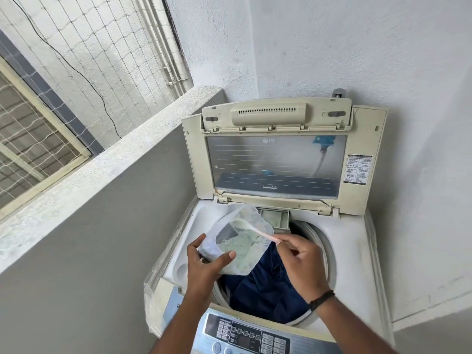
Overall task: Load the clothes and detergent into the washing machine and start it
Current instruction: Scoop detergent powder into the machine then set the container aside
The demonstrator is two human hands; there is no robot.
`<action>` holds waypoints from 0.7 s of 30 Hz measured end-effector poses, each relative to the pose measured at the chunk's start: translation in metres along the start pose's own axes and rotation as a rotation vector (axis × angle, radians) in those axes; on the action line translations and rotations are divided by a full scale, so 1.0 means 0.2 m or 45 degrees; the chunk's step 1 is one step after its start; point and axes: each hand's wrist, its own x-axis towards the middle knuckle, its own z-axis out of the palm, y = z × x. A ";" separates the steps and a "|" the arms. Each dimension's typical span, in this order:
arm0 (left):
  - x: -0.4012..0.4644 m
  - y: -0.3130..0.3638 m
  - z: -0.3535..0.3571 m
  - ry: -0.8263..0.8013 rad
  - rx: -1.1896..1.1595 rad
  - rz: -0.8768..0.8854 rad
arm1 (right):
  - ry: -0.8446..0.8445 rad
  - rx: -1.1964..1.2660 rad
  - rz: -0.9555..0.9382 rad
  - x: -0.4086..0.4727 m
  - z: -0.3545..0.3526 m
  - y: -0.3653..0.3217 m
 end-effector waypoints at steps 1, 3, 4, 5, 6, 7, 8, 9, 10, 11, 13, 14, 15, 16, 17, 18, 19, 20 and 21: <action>-0.01 0.00 0.00 -0.015 0.028 0.032 | -0.043 -0.072 -0.044 -0.01 0.02 0.01; -0.03 0.01 -0.01 -0.047 0.072 0.094 | -0.134 -0.218 -0.122 -0.03 0.05 0.05; -0.04 0.01 -0.01 -0.060 0.096 0.117 | -0.192 -0.282 -0.155 -0.03 0.07 0.06; -0.04 0.02 -0.01 -0.067 0.120 0.136 | -0.250 -0.323 -0.182 -0.04 0.08 0.07; -0.05 0.02 -0.01 -0.068 0.133 0.153 | -0.301 -0.342 -0.203 -0.05 0.08 0.07; -0.05 0.03 -0.01 -0.062 0.143 0.171 | -0.342 -0.344 -0.214 -0.06 0.08 0.08; -0.06 0.04 -0.02 -0.055 0.152 0.187 | -0.369 -0.340 -0.215 -0.07 0.08 0.08; -0.06 0.05 -0.02 -0.049 0.162 0.200 | -0.386 -0.338 -0.210 -0.08 0.07 0.08; -0.05 0.05 -0.03 -0.042 0.166 0.209 | -0.389 -0.338 -0.207 -0.08 0.06 0.08; -0.06 0.05 -0.03 -0.039 0.166 0.217 | -0.373 -0.339 -0.208 -0.09 0.06 0.07; -0.06 0.06 -0.03 -0.037 0.166 0.224 | -0.306 -0.335 -0.205 -0.08 0.05 0.07; -0.06 0.06 -0.03 -0.040 0.169 0.227 | -0.276 -0.333 -0.189 -0.08 0.05 0.08; -0.06 0.06 -0.03 -0.048 0.174 0.231 | -0.256 -0.334 -0.169 -0.07 0.06 0.08; -0.06 0.05 -0.02 -0.060 0.175 0.234 | -0.247 -0.335 -0.155 -0.06 0.07 0.09; -0.07 0.05 -0.01 -0.073 0.180 0.237 | -0.250 -0.329 -0.141 -0.06 0.07 0.10; -0.07 0.05 -0.01 -0.085 0.183 0.236 | -0.264 -0.302 -0.128 -0.06 0.08 0.10; -0.07 0.05 0.00 -0.094 0.190 0.236 | -0.283 -0.267 -0.102 -0.07 0.09 0.10; -0.07 0.05 0.01 -0.101 0.199 0.237 | -0.299 -0.227 -0.069 -0.07 0.10 0.11; -0.07 0.05 0.01 -0.104 0.209 0.239 | -0.315 -0.198 -0.022 -0.08 0.11 0.11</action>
